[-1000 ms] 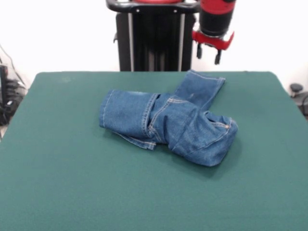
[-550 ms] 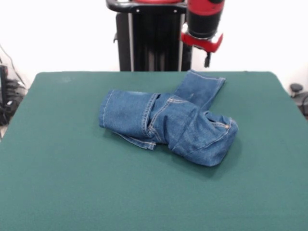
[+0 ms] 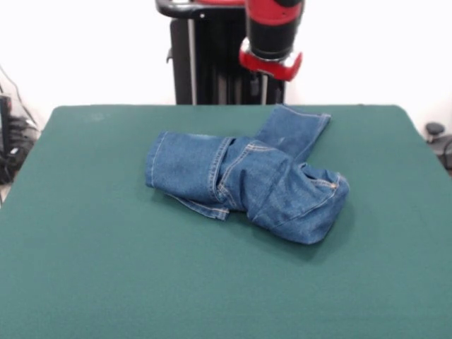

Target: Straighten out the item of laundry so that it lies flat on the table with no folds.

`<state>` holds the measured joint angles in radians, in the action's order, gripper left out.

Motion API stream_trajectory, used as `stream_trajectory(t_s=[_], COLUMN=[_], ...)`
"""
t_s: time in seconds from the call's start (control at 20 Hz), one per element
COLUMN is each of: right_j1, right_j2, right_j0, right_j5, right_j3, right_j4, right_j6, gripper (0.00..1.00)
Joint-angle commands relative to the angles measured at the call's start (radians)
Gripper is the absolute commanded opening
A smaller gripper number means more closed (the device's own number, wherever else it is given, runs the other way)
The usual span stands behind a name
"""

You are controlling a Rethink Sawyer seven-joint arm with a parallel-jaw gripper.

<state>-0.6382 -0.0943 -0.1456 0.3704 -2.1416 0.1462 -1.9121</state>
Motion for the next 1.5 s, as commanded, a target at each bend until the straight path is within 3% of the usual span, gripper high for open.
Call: stream_trajectory(t_s=[0.05, 0.4, 0.7, 1.5], right_j1=[0.09, 0.131, 0.22, 0.375], right_j2=[0.057, 0.06, 0.082, 0.114], right_j0=[-0.049, -0.085, -0.129, -0.147], right_j5=[0.037, 0.053, 0.007, -0.153], right_j3=[0.139, 0.228, 0.319, 0.402], right_j4=[-0.071, -0.147, -0.204, -0.273], right_j6=[-0.003, 0.006, 0.017, -0.061], gripper=[1.0, 1.0, 1.0, 1.0])
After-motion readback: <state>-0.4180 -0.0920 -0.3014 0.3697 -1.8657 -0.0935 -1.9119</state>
